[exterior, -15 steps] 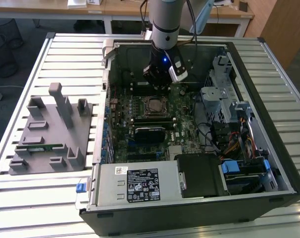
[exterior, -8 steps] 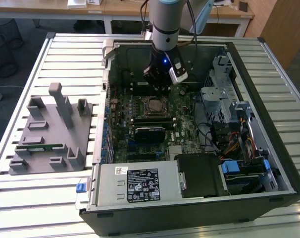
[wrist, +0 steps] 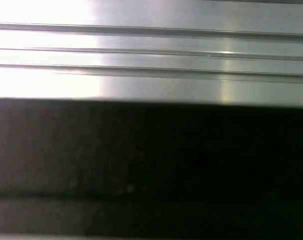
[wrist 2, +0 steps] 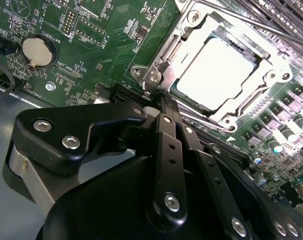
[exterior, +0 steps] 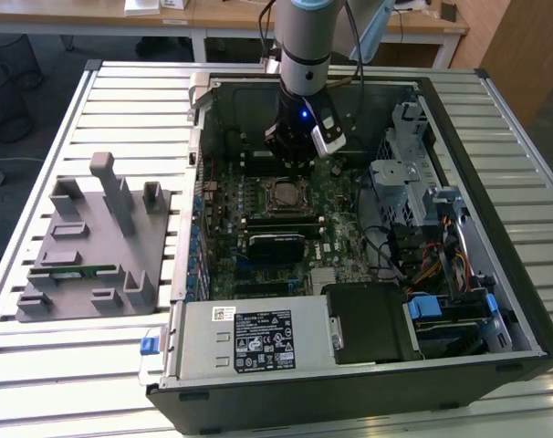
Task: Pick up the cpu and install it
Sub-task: 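Install the first cpu locking lever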
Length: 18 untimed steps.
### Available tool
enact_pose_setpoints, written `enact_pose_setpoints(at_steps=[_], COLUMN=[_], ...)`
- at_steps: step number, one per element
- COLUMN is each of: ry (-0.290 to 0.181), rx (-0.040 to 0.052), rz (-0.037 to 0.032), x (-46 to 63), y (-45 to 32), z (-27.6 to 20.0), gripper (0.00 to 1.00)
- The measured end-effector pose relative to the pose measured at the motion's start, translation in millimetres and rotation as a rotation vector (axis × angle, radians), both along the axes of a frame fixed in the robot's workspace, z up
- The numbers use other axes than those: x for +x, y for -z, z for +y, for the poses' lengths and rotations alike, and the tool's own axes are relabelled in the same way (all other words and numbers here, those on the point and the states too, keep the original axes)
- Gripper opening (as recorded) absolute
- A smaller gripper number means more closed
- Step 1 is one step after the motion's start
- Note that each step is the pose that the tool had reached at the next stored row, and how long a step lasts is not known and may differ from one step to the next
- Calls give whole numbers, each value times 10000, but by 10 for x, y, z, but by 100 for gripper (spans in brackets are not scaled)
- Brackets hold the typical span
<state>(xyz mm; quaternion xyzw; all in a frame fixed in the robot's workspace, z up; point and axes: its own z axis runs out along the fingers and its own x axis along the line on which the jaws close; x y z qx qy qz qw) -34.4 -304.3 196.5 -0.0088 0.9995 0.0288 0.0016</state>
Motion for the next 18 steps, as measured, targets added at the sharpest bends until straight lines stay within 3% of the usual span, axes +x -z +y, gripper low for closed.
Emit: enact_pose_setpoints(at_steps=[11, 18], ry=[0, 1], rx=[-4, -197], rz=[-3, 5], x=[0, -1], y=[-41, -18], z=[0, -6], gripper=[11, 11])
